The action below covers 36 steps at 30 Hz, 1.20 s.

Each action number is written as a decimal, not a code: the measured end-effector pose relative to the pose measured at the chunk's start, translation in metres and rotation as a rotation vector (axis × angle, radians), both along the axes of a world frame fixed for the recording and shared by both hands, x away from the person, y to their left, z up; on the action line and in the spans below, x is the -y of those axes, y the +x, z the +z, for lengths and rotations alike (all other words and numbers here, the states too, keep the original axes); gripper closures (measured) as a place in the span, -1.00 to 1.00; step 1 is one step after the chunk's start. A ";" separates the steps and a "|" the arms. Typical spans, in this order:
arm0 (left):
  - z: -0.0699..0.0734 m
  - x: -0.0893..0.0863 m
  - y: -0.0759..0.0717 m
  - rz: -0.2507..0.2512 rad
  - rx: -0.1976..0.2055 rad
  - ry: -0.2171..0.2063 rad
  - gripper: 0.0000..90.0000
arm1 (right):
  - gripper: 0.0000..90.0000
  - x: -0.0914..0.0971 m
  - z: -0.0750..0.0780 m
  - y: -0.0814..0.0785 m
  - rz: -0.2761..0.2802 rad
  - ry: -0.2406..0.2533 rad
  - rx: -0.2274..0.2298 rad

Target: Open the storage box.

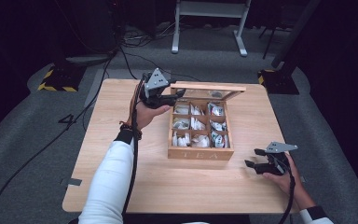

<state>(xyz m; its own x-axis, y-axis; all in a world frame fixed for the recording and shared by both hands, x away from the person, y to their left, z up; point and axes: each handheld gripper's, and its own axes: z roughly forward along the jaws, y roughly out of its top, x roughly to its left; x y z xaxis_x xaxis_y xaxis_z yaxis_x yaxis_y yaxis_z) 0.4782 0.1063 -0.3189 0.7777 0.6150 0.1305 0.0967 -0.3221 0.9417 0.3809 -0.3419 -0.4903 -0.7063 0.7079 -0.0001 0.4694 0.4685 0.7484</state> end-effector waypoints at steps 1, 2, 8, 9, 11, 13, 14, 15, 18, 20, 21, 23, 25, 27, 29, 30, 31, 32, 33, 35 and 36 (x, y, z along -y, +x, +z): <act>0.001 0.000 0.002 0.001 -0.001 -0.004 0.05 | -0.34 0.000 0.000 0.000 0.000 0.000 -0.001; 0.001 0.000 0.003 0.001 -0.002 -0.003 0.06 | -0.34 0.000 -0.001 0.000 0.001 0.000 -0.001; 0.005 0.001 0.010 0.014 -0.002 -0.012 0.07 | -0.35 0.000 -0.002 0.000 0.004 0.008 -0.005; 0.006 0.001 0.011 0.015 -0.005 -0.017 0.07 | -0.35 0.000 -0.002 0.001 0.007 0.012 -0.005; 0.007 0.001 0.013 0.018 -0.006 -0.015 0.07 | -0.36 0.000 -0.003 0.001 0.013 0.014 -0.007; 0.008 0.001 0.016 0.020 -0.006 -0.018 0.07 | -0.36 0.000 -0.004 0.001 0.013 0.016 -0.010; 0.009 0.001 0.017 0.020 -0.011 -0.021 0.08 | -0.36 0.000 -0.004 0.001 0.016 0.017 -0.011; 0.009 0.001 0.019 0.024 -0.007 -0.019 0.08 | -0.37 0.000 -0.005 0.002 0.019 0.018 -0.011; 0.011 0.002 0.023 0.029 -0.012 -0.023 0.08 | -0.38 0.000 -0.007 0.002 0.022 0.014 -0.016; 0.013 0.002 0.027 0.028 -0.013 -0.021 0.08 | -0.38 -0.001 -0.008 0.002 0.014 0.005 -0.016; 0.014 0.002 0.029 0.033 -0.015 -0.022 0.09 | -0.39 -0.001 -0.009 0.002 0.013 -0.003 -0.018; 0.015 0.002 0.032 0.035 -0.014 -0.021 0.09 | -0.40 -0.001 -0.011 0.003 0.016 -0.006 -0.020; 0.017 0.002 0.036 0.036 -0.018 -0.022 0.10 | -0.40 -0.001 -0.011 0.003 0.019 -0.002 -0.016; 0.018 0.002 0.040 0.040 -0.019 -0.023 0.10 | -0.41 -0.001 -0.012 0.003 0.019 0.001 -0.016; 0.019 0.003 0.043 0.047 -0.019 -0.026 0.10 | -0.44 -0.001 -0.012 0.002 0.017 0.002 -0.012; 0.019 0.003 0.044 0.048 -0.024 -0.029 0.10 | -0.45 -0.001 -0.013 0.003 0.019 0.002 -0.009; 0.020 0.003 0.046 0.049 -0.023 -0.029 0.10 | -0.46 -0.001 -0.013 0.003 0.021 0.003 -0.006; 0.020 0.003 0.048 0.050 -0.025 -0.031 0.10 | -0.47 -0.002 -0.013 0.002 0.021 0.000 -0.005; 0.021 0.003 0.050 0.054 -0.027 -0.031 0.10 | -0.48 -0.002 -0.013 0.002 0.019 -0.005 -0.004; 0.021 0.004 0.053 0.058 -0.029 -0.033 0.10 | -0.48 -0.003 -0.013 0.002 0.019 -0.007 -0.002; 0.022 0.004 0.054 0.060 -0.027 -0.033 0.10 | -0.49 -0.003 -0.013 0.002 0.018 -0.007 -0.002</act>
<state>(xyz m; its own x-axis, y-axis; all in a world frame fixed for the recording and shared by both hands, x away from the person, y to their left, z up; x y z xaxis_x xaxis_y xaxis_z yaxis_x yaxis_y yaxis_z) 0.5325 0.1027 -0.2973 0.7421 0.6644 0.0888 0.1408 -0.2840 0.9484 0.3833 -0.3393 -0.5036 -0.7193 0.6947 -0.0041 0.4619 0.4826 0.7441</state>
